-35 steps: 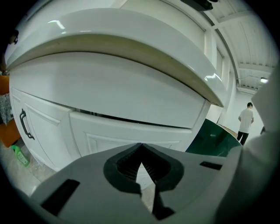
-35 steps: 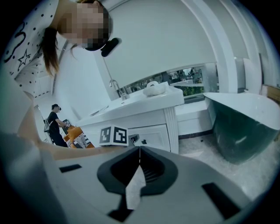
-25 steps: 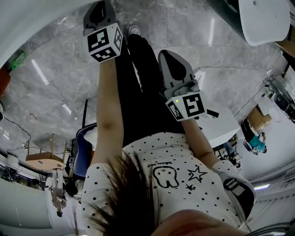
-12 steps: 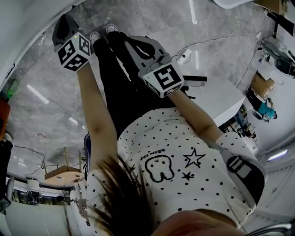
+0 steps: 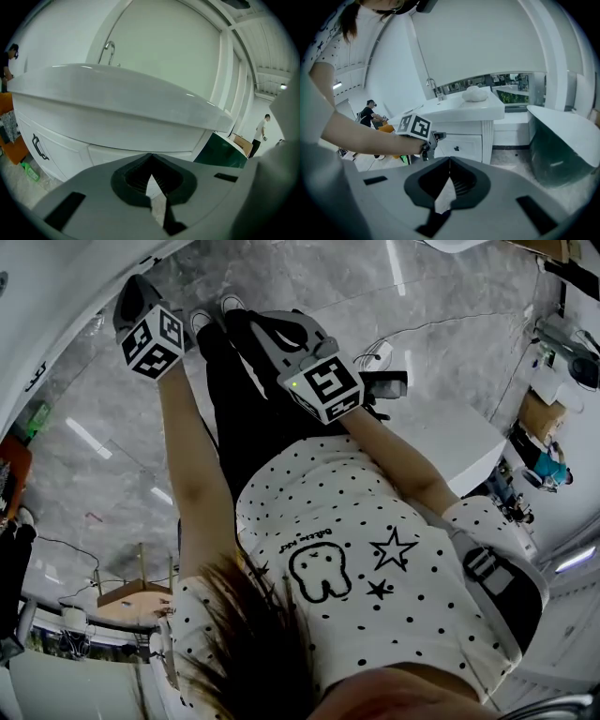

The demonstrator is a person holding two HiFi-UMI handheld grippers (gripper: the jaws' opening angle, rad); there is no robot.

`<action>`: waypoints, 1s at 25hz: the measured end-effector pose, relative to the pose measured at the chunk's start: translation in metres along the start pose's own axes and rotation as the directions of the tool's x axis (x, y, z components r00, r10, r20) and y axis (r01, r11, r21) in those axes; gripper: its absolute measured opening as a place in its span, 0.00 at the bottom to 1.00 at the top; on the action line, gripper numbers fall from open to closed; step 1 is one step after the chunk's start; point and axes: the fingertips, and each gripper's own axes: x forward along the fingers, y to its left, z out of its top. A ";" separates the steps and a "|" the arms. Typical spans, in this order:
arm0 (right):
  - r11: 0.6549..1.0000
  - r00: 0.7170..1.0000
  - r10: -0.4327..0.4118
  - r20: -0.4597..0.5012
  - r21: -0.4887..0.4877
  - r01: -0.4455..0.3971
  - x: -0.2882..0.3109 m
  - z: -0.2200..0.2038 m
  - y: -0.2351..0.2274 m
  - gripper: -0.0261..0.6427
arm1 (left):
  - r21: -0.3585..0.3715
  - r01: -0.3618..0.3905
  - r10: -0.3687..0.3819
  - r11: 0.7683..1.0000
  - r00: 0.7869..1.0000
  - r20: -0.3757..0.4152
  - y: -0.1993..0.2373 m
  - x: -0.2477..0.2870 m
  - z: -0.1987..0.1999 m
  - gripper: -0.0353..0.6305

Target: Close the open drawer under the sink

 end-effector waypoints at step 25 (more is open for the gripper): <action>0.999 0.996 0.027 0.082 0.020 -0.028 -0.035 0.044 0.029 0.06 | 0.034 0.024 -0.028 0.999 0.994 0.101 -0.027 -0.074 0.070 0.06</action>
